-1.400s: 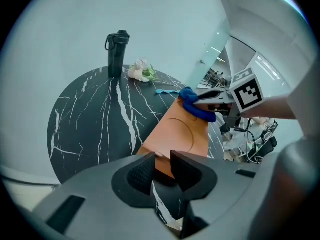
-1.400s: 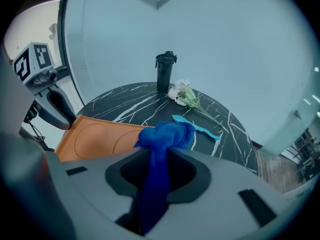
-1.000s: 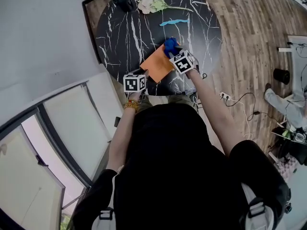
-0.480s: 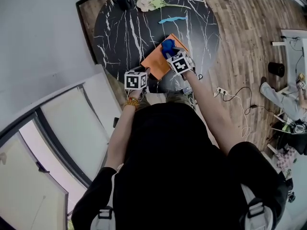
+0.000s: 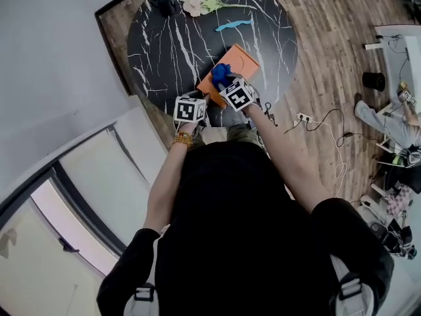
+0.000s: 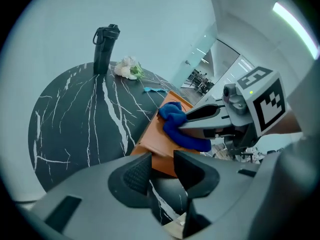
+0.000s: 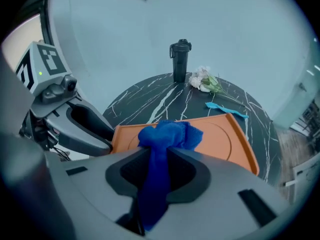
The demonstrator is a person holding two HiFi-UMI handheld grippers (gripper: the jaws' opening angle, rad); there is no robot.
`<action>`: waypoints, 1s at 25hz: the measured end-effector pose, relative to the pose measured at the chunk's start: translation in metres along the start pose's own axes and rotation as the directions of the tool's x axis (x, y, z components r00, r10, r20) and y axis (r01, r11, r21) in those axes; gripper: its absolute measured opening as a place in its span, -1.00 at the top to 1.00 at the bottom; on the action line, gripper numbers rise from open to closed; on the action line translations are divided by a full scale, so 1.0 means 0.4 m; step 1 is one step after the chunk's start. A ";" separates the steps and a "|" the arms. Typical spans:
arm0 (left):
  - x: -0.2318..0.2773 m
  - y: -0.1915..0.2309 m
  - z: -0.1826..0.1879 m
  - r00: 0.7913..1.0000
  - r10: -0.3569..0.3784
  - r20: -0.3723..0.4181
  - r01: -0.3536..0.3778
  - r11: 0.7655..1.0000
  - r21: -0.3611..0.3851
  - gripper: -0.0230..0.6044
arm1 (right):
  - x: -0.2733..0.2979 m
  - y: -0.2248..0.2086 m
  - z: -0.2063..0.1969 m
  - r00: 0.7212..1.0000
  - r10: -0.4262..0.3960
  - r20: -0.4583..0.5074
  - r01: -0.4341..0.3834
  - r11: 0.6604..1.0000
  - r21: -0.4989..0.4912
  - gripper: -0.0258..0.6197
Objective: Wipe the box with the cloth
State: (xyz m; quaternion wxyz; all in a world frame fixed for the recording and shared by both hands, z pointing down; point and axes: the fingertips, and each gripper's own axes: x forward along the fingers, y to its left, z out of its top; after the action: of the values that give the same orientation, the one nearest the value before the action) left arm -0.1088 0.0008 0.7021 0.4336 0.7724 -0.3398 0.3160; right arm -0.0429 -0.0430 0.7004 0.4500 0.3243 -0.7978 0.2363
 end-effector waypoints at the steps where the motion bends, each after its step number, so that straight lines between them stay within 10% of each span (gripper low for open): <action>1: 0.002 -0.002 -0.002 1.000 -0.011 -0.009 0.012 1.000 0.018 0.49 | 0.003 0.011 0.001 1.000 0.008 0.002 -0.008 1.000 0.023 0.66; 20: -0.017 0.040 0.029 0.993 -0.055 -0.104 0.082 0.957 0.277 0.54 | -0.002 0.116 0.000 0.996 0.013 0.089 -0.019 0.998 0.064 0.66; 25: -0.007 0.038 0.038 0.992 -0.073 -0.101 0.097 0.962 0.255 0.54 | -0.031 0.161 0.011 0.975 0.141 0.172 -0.156 0.985 0.076 0.66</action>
State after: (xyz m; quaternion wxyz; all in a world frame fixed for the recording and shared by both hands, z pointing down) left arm -0.1195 -0.0178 0.7003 0.3568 0.8213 -0.2422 0.3736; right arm -0.0877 0.0015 0.6818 0.3484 0.3020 -0.8431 0.2769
